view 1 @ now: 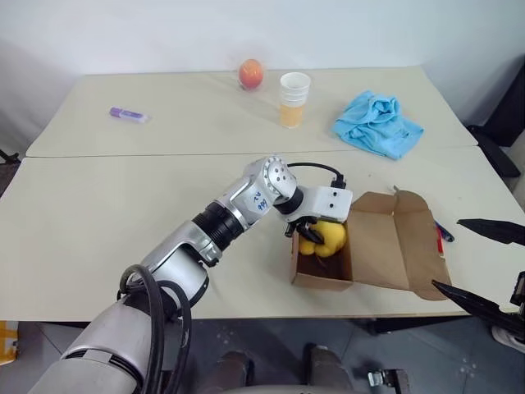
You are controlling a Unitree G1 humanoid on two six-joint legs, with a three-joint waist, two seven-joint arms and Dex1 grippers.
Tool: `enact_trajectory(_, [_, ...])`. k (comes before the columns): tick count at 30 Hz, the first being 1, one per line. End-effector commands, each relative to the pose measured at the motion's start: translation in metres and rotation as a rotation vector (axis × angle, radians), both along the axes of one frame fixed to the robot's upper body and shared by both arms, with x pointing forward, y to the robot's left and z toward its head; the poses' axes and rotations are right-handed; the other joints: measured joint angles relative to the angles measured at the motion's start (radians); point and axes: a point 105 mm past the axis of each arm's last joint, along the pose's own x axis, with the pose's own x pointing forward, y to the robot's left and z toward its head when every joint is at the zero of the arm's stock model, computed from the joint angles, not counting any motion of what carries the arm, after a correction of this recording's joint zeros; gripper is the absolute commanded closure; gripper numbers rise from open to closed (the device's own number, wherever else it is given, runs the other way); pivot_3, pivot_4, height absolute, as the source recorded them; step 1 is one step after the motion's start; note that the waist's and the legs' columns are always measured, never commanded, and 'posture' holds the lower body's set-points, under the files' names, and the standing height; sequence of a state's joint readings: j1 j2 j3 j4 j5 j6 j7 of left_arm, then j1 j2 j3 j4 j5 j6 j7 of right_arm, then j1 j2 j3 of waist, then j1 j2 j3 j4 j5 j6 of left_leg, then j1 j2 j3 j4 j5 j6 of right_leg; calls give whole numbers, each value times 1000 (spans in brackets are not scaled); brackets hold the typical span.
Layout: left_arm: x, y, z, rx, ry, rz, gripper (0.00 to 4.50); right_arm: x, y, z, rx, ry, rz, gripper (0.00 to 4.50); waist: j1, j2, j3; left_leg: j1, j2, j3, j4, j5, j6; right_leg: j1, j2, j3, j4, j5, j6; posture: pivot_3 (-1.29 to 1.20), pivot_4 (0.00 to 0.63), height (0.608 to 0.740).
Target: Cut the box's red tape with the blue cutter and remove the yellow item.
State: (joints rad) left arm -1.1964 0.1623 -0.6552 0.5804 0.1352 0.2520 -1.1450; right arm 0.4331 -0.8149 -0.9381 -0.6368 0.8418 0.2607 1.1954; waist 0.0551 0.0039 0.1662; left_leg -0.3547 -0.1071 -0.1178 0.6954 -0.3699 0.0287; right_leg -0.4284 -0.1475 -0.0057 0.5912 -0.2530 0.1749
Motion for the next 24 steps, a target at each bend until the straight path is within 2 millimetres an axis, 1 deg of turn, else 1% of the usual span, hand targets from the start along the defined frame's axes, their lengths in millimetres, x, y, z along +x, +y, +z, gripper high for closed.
enact_trajectory(1, [2, -4, 14, -77, -7, 2, 3560, 0, 1, 2, -1, -27, 3, 0, 0, 0, 0, 0, 0, 0, 0, 0, 0, 0, 0, 0, 0, 0, 0, 0, 150, 740])
enact_trajectory(2, [1, -6, 18, -112, 9, 0, 3857, 1, 0, 1, 0, -28, 2, 0, 0, 0, 0, 0, 0, 0, 0, 0, 0, 0, 0, 0, 0, 0, 0, 0, 150, 740])
enact_trajectory(3, [1, -7, 21, -135, 19, -1, 4063, 1, 0, 1, 0, -28, 1, 0, -1, 0, 0, 0, 0, 0, 0, 0, 0, 0, 0, 0, 1, 0, 0, 0, 150, 740])
enact_trajectory(5, [-4, -8, 41, -300, 148, 5, 4471, 3, -1, 0, 7, -31, -4, 0, -1, 0, 0, 0, 0, 0, 0, 0, 0, 0, 0, 0, 0, 0, 0, 0, 150, 740])
enact_trajectory(6, [-5, -8, 52, -403, 217, 7, 4497, 4, -1, -1, 13, -34, -6, 0, -1, 0, 0, -1, 0, 0, 0, 0, 0, -1, 0, 0, 1, 0, 0, 0, 150, 740])
enact_trajectory(7, [-2, -7, 70, -551, 283, 33, 4497, 6, 0, 0, 30, -44, -7, 0, -2, 0, 0, -1, 0, 0, 0, 0, 0, -1, 0, 0, 0, 0, 0, 0, 150, 740])
enact_trajectory(8, [2, -2, 82, -654, 305, 50, 4497, 7, 1, 1, 48, -49, -7, 0, -2, 0, 0, -1, 0, 0, 0, 0, 0, -1, 0, 0, 1, 0, 0, 0, 150, 740])
enact_trajectory(9, [5, 6, 93, -745, 318, 51, 4497, 8, 3, 2, 64, -54, -3, 0, -3, 0, 0, -1, 0, -1, 0, 0, 0, -1, 0, 0, 1, 0, 0, 0, 150, 740])
enact_trajectory(11, [10, 28, 102, -828, 325, 56, 4497, 11, 7, 4, 102, -62, 8, 0, -7, 0, 0, -1, 1, -1, 0, 0, 0, -1, 0, 0, 1, 0, 0, 0, 150, 740])
enact_trajectory(12, [13, 46, 107, -880, 316, 70, 4497, 13, 12, 6, 133, -68, 24, 0, -11, 1, 0, 0, 1, -1, 0, 0, 0, -1, 0, 0, 1, 0, 0, 0, 150, 740])
enact_trajectory(13, [19, 64, 110, -924, 311, 115, 4497, 16, 17, 9, 168, -73, 39, 0, -25, 1, -1, 0, 1, 0, 0, 0, 0, -1, 0, 0, 1, 0, 0, 0, 150, 740])
enact_trajectory(15, [28, 100, 117, -1007, 282, 200, 4497, 21, 26, 12, 217, -75, 79, 0, -35, 1, -1, 1, 2, 0, -1, 0, -1, -1, 0, 0, 2, 0, 0, 0, 150, 740])
enact_trajectory(17, [36, 138, 114, -1049, 243, 312, 4497, 27, 35, 13, 247, -71, 122, 0, -35, 1, -1, 2, 3, 1, -1, 0, -1, -2, 1, 0, 2, 0, 0, 0, 150, 740])
enact_trajectory(18, [38, 174, 103, -1049, 182, 416, 4497, 32, 43, 11, 276, -62, 162, 0, -37, 1, -1, 2, 3, 0, -1, 0, -2, -2, 1, 0, 2, 0, 0, 0, 150, 740])
enact_trajectory(19, [36, 197, 96, -1039, 139, 483, 4497, 36, 49, 10, 295, -54, 190, 0, -43, 1, -1, 2, 2, 0, -1, 0, -2, -2, 0, 0, 2, 0, 0, 0, 150, 740])
enact_trajectory(20, [32, 228, 86, -1043, 85, 580, 4497, 42, 57, 6, 311, -40, 224, 0, -47, 1, -1, 2, 2, 0, -2, 0, -2, -3, 1, 1, 3, 0, 0, 0, 150, 740])
enact_trajectory(21, [27, 246, 80, -1043, 51, 639, 4497, 46, 63, 4, 319, -31, 246, 0, -57, 1, -1, 3, 2, 0, -2, 0, -2, -3, 1, 1, 2, 0, -1, 0, 150, 740])
enact_trajectory(23, [7, 288, 60, -1034, 2, 793, 4497, 54, 77, -6, 316, 15, 313, 0, -57, 1, -1, 3, 0, -5, -4, 0, -2, -6, 0, 1, 3, 0, -2, 0, 150, 740])
enact_trajectory(24, [-1, 299, 54, -1028, -10, 838, 4497, 56, 80, -9, 309, 20, 332, 0, -56, 1, -1, 2, -1, -6, -4, 0, -2, -7, 0, 1, 4, 0, -2, 0, 150, 740])
